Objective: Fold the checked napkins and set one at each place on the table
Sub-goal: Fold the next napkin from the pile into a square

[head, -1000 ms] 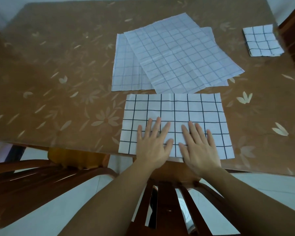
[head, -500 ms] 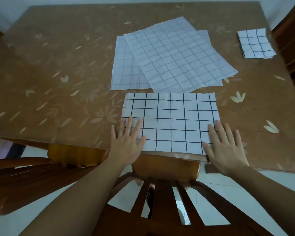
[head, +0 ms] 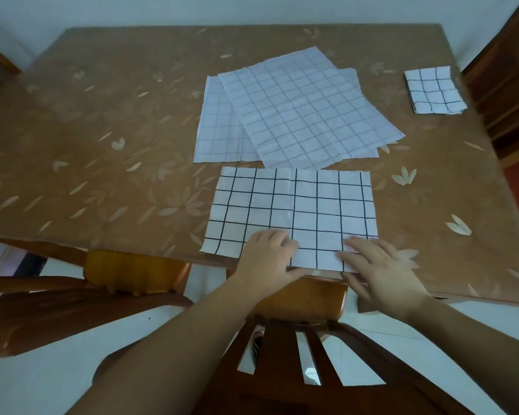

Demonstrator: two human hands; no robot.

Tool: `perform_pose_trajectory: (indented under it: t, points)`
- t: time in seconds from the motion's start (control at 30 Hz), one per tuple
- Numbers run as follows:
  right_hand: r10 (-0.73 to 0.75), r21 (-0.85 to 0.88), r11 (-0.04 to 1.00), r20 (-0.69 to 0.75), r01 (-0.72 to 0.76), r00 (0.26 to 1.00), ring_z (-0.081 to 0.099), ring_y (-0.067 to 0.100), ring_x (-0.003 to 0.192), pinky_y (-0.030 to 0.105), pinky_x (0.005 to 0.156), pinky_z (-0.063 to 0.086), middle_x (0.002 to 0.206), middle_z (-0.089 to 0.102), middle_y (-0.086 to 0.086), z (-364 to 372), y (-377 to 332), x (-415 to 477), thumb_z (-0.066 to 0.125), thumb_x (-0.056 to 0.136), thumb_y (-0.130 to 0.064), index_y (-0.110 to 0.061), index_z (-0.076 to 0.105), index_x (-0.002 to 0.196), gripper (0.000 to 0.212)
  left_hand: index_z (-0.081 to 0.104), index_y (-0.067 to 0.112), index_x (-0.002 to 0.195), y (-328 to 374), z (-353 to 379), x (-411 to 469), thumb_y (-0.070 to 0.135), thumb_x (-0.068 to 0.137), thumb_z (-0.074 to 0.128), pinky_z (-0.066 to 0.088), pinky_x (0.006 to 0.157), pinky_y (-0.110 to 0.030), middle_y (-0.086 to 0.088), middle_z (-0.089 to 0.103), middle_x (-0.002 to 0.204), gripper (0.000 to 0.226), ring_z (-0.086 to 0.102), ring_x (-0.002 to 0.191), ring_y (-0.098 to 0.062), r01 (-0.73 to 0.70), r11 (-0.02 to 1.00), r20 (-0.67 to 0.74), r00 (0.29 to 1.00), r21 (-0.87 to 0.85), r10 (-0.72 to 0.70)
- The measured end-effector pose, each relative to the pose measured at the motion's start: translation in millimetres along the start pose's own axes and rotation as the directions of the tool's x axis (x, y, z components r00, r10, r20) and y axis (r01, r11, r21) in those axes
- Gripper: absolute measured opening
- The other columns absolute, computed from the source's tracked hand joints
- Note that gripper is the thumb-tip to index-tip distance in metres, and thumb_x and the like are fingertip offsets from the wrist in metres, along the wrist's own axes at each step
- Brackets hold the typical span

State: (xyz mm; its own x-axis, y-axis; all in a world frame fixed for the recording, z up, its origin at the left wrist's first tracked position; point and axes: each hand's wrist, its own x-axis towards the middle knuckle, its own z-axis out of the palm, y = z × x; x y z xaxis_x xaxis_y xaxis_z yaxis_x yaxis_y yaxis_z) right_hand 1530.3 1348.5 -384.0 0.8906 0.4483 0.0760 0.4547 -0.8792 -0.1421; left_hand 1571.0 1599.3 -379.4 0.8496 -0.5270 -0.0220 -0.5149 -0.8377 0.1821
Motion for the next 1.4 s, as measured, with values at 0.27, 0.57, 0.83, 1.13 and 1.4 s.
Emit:
perform_pose_trajectory:
  t: [0.27,0.57,0.83,1.13,1.4]
  points:
    - [-0.06,-0.063,0.996,0.052,0.063,0.997,0.061,0.024,0.108,0.045,0.103,0.04,0.113,0.065,0.003,-8.8,0.4,3.9,0.053,0.088,-0.042,-0.023,0.068,0.104,0.029,0.076,0.017,0.082,1.5,6.5,1.5,0.024,0.086,0.069,0.052,0.082,-0.037,0.001,0.073,0.086,0.011,0.067,0.086,-0.019,-0.154,0.988,-0.151,0.976,0.016,0.155]
    - [0.215,-0.082,0.975,0.144,-0.205,0.966,0.057,0.012,0.111,0.04,0.112,0.02,0.107,0.064,-0.014,-76.1,7.4,34.3,0.061,0.089,-0.028,-0.031,0.068,0.093,0.009,0.067,0.021,0.1,1.0,-60.7,9.7,0.037,0.098,0.051,0.053,0.061,-0.032,0.005,0.069,0.074,0.023,0.063,0.064,-0.012,0.028,0.975,-0.132,0.99,-0.221,-0.058]
    - [0.315,0.511,0.779,0.181,-0.363,0.931,0.061,0.026,0.061,0.032,0.061,0.045,0.066,0.068,0.005,-229.4,23.2,95.6,0.076,0.079,-0.032,-0.019,0.071,0.07,0.017,0.054,0.02,0.06,13.3,-162.0,38.6,0.041,0.087,0.066,0.038,0.054,-0.032,0.006,0.043,0.053,0.037,0.042,0.052,-0.01,0.287,0.819,0.115,0.957,-0.497,-0.265]
    - [0.637,0.84,0.354,0.105,-0.412,0.763,0.043,0.014,0.122,0.029,0.095,0.032,0.14,0.043,-0.006,-231.7,45.2,70.5,0.061,0.079,-0.062,-0.025,0.031,0.148,0.084,0.073,0.005,0.102,6.8,-226.1,58.4,0.027,0.092,0.065,0.056,0.088,-0.043,-0.014,0.074,0.103,0.025,0.071,0.096,-0.03,0.272,0.059,0.238,0.913,-0.961,-0.33]
    - [0.309,0.757,-0.349,0.649,-0.552,0.695,0.056,0.022,0.122,0.047,0.11,0.034,0.128,0.061,-0.004,-121.6,8.3,64.8,0.069,0.079,-0.049,-0.015,0.059,0.127,0.059,0.071,0.01,0.1,-5.4,-162.4,45.8,0.027,0.088,0.07,0.056,0.075,-0.038,-0.01,0.076,0.095,0.021,0.071,0.088,-0.024,0.428,-0.235,0.488,0.77,-0.873,-0.411]
